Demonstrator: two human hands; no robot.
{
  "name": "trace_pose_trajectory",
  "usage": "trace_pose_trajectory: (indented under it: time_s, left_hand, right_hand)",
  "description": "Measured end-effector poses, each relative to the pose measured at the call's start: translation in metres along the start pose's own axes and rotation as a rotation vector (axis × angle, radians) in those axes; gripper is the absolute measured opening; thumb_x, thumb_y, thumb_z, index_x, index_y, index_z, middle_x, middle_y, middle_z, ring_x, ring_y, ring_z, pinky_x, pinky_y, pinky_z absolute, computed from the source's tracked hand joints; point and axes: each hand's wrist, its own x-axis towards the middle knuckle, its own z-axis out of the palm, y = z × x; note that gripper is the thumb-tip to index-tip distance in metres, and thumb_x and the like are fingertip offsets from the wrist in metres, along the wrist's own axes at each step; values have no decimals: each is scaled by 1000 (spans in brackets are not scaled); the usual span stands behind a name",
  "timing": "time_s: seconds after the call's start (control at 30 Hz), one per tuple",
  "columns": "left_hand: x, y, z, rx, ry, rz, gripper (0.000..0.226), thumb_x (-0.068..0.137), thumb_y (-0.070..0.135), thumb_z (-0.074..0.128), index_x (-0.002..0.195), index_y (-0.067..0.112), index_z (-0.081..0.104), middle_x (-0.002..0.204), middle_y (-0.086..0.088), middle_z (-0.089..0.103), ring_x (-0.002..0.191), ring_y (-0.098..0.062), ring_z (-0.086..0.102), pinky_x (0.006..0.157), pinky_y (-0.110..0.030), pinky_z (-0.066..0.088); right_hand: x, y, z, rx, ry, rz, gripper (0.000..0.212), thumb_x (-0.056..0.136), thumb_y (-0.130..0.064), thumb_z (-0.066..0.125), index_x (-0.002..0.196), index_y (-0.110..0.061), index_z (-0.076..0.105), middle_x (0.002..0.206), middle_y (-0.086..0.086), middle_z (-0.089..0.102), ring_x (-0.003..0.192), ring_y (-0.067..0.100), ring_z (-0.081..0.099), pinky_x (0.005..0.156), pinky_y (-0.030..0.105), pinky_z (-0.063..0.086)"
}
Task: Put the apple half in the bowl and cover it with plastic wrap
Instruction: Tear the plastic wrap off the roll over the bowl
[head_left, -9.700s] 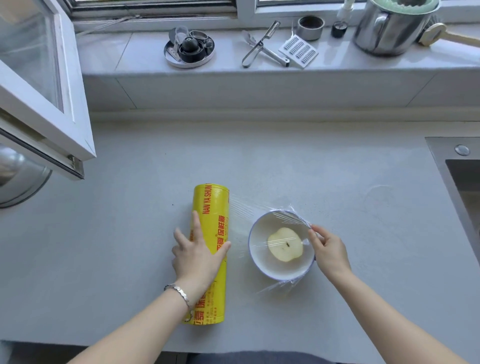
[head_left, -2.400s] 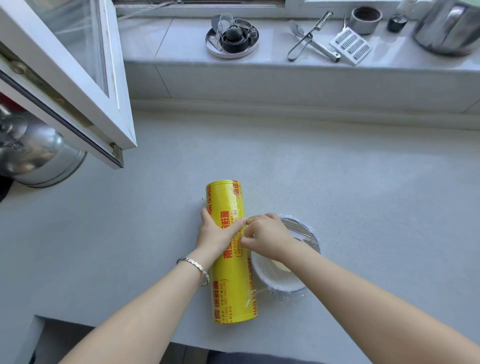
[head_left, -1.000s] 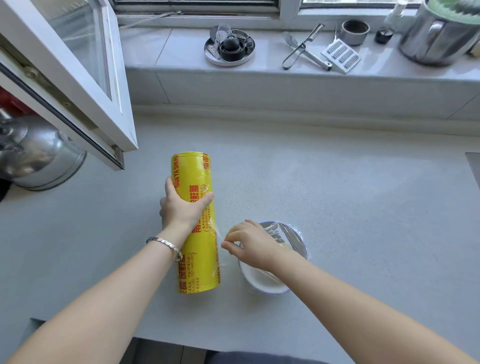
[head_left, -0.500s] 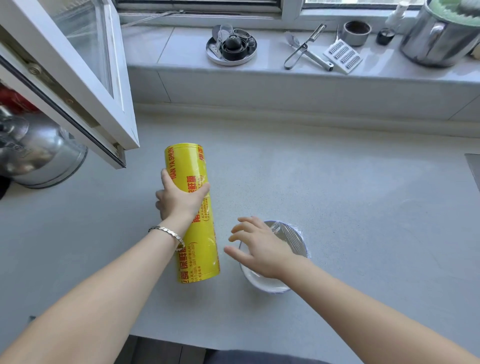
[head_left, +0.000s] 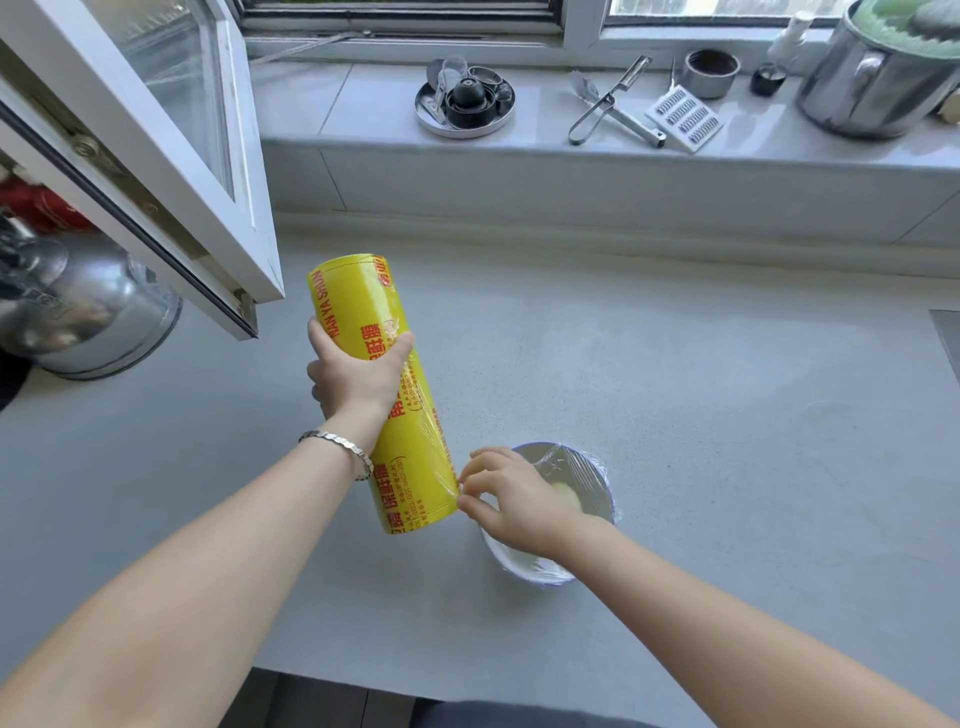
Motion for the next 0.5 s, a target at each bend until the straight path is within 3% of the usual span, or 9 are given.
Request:
trace_pose_trajectory:
  time_s: [0.13, 0.27, 0.33, 0.37, 0.43, 0.47, 0.5]
  left_hand:
    - [-2, 2, 4, 30, 9, -3, 101, 71, 49, 71, 147, 28, 6, 141, -16, 34, 128, -37, 39, 98, -48, 38]
    - [0, 15, 6, 50, 13, 51, 102, 72, 49, 70, 147, 27, 5, 142, -17, 32, 128, -38, 37, 98, -48, 38]
    - [8, 26, 2, 40, 44, 92, 102, 72, 49, 70, 147, 27, 6, 142, -16, 32, 128, -38, 36, 100, -47, 36]
    - [13, 33, -2, 38, 57, 116, 102, 72, 49, 70, 147, 28, 5, 142, -16, 32, 128, -38, 36, 100, -47, 36]
    - [22, 45, -8, 45, 63, 148, 103, 71, 51, 70, 147, 28, 5, 142, -16, 32, 127, -38, 38, 101, -48, 36]
    - [24, 48, -9, 53, 53, 148, 103, 70, 52, 70, 147, 29, 5, 142, -16, 32, 127, -38, 39, 102, -48, 36]
    - [24, 48, -9, 60, 36, 139, 103, 70, 52, 70, 147, 29, 6, 142, -15, 33, 126, -38, 40, 102, -49, 36]
  right_hand:
    - [-5, -3, 0, -104, -61, -100, 26, 88, -24, 53, 91, -6, 72, 143, 9, 42, 141, 22, 21, 114, 30, 13]
    - [-15, 4, 2, -255, -150, -169, 23, 86, -23, 54, 85, -10, 73, 150, 14, 30, 144, 27, 13, 115, 38, 12]
    - [-25, 11, 7, -281, -220, -175, 24, 83, -23, 54, 79, -10, 73, 147, 14, 36, 142, 30, 19, 114, 38, 11]
    - [-29, 16, 11, -284, -221, -146, 26, 83, -25, 53, 75, -11, 73, 142, 12, 44, 139, 30, 28, 114, 39, 16]
    - [-29, 19, 10, -299, -148, -50, 33, 82, -36, 46, 69, -18, 71, 122, 3, 63, 123, 25, 52, 101, 44, 43]
    - [-26, 19, 8, -293, -65, -40, 38, 80, -44, 41, 72, -21, 71, 113, -1, 67, 116, 23, 57, 94, 42, 49]
    - [-23, 15, 2, -246, -72, -12, 46, 78, -51, 37, 81, -21, 71, 111, -3, 67, 116, 21, 55, 98, 38, 45]
